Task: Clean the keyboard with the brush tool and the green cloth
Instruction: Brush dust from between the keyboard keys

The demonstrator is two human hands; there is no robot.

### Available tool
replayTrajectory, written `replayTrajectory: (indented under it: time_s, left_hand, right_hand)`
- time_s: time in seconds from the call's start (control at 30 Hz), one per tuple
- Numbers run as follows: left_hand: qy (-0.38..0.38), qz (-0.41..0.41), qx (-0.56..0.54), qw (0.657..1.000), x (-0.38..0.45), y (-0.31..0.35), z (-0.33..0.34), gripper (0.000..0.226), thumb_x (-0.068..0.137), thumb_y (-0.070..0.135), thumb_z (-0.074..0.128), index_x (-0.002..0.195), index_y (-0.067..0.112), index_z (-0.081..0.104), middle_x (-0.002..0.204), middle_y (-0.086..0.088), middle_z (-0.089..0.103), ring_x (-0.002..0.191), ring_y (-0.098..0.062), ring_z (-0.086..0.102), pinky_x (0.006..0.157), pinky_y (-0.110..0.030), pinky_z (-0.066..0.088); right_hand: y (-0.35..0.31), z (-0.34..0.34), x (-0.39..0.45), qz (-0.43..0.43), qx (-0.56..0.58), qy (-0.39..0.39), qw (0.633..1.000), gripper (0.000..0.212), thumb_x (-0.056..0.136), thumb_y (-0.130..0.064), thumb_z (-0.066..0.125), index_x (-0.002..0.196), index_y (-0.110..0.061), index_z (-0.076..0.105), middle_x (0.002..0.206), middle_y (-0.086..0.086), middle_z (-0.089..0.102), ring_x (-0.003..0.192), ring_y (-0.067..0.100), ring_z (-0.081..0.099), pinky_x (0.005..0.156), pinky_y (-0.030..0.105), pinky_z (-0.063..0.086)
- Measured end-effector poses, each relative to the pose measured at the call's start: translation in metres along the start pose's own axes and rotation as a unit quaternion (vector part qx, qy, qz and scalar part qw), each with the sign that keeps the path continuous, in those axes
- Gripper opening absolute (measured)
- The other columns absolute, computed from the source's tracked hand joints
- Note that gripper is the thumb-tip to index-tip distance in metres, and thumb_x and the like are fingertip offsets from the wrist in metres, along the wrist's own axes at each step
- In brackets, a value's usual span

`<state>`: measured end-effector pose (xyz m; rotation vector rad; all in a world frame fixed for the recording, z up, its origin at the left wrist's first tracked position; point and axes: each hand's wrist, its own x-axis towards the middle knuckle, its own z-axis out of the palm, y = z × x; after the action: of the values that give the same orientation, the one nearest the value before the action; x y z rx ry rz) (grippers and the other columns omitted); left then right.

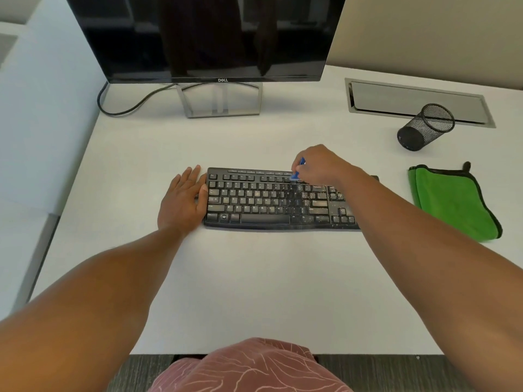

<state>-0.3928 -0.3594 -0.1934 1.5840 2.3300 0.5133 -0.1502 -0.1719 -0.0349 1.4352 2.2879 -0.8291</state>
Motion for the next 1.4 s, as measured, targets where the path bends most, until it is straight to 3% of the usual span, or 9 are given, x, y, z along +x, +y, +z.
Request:
replayTrajectory:
  time_s: [0.17,0.27,0.37,0.57,0.8,1.0,1.1,1.23,1.4]
  left_hand:
    - [0.002,-0.002,-0.005,1.000,-0.001,0.001,0.000,0.059,0.103,0.044,0.017,0.154,0.025,0.041,0.163,0.005,0.031,0.154,-0.012,0.018,0.126,-0.030,0.008]
    - [0.003,-0.001,-0.006,1.000,-0.001,0.001,-0.001,0.059,0.103,0.044,0.017,0.154,0.025,0.042,0.163,0.005,0.031,0.153,-0.012,0.019,0.126,-0.030,0.008]
    - [0.004,0.000,-0.006,1.000,-0.001,0.001,-0.001,0.059,0.103,0.044,0.017,0.153,0.024,0.042,0.163,0.004,0.032,0.153,-0.012,0.019,0.126,-0.030,0.008]
    - [0.001,-0.001,-0.004,1.000,0.000,0.000,0.000,0.059,0.103,0.043,0.017,0.154,0.025,0.042,0.163,0.004,0.032,0.154,-0.013,0.019,0.126,-0.031,0.009]
    - [0.002,-0.001,-0.003,1.000,-0.001,0.002,-0.002,0.059,0.103,0.043,0.017,0.153,0.025,0.042,0.163,0.004,0.032,0.153,-0.013,0.019,0.126,-0.031,0.009]
    - [-0.001,-0.001,0.000,1.000,-0.001,0.001,-0.001,0.060,0.103,0.043,0.016,0.154,0.025,0.041,0.163,0.004,0.031,0.154,-0.013,0.018,0.126,-0.030,0.008]
    - [0.000,0.001,0.002,1.000,-0.001,0.002,-0.001,0.060,0.103,0.043,0.016,0.154,0.025,0.041,0.163,0.004,0.031,0.154,-0.013,0.018,0.126,-0.031,0.008]
    - [-0.002,0.001,0.001,1.000,0.000,0.001,-0.001,0.059,0.104,0.043,0.016,0.154,0.026,0.040,0.163,0.004,0.031,0.154,-0.013,0.017,0.126,-0.032,0.009]
    - [0.000,0.004,0.001,1.000,0.000,0.000,0.000,0.058,0.104,0.042,0.017,0.154,0.025,0.041,0.163,0.004,0.031,0.154,-0.013,0.018,0.126,-0.032,0.009]
  right_hand:
    - [0.001,0.002,-0.002,0.062,-0.078,-0.188,0.977,0.017,0.091,-0.008,0.062,0.098,0.003,0.072,0.096,0.010,0.073,0.083,0.019,0.073,0.076,0.030,0.059]
    - [-0.001,-0.004,0.000,0.041,-0.046,-0.101,0.993,0.013,0.087,-0.007,0.062,0.094,0.001,0.070,0.092,0.009,0.072,0.074,0.017,0.067,0.057,0.023,0.050]
    - [-0.005,-0.007,0.004,-0.013,-0.037,0.012,0.999,0.024,0.092,-0.005,0.050,0.104,-0.001,0.070,0.112,0.009,0.067,0.087,0.017,0.058,0.066,0.027,0.042]
    - [0.002,-0.001,0.000,0.066,-0.096,-0.203,0.972,0.017,0.093,-0.008,0.058,0.100,0.000,0.072,0.095,0.007,0.071,0.081,0.015,0.071,0.073,0.028,0.057]
    - [0.004,-0.011,0.002,0.008,-0.062,-0.001,0.998,0.029,0.091,-0.004,0.047,0.107,0.005,0.069,0.114,0.015,0.068,0.093,0.027,0.062,0.071,0.032,0.048]
    - [0.016,-0.002,-0.001,0.115,-0.042,-0.177,0.977,0.016,0.089,-0.005,0.065,0.102,0.001,0.071,0.100,0.011,0.072,0.085,0.019,0.072,0.079,0.030,0.059]
    - [0.017,-0.008,0.000,0.089,-0.002,-0.091,0.992,0.011,0.082,-0.002,0.067,0.093,-0.003,0.071,0.086,0.007,0.073,0.070,0.016,0.067,0.060,0.026,0.055]
    - [0.012,-0.008,0.002,0.025,0.020,0.033,0.999,0.025,0.089,-0.002,0.049,0.103,0.005,0.069,0.100,0.009,0.069,0.075,0.014,0.056,0.063,0.023,0.042]
    - [0.016,-0.001,-0.004,0.097,-0.046,-0.147,0.983,0.021,0.097,-0.014,0.056,0.109,-0.005,0.071,0.101,0.004,0.070,0.096,0.016,0.068,0.079,0.025,0.053]
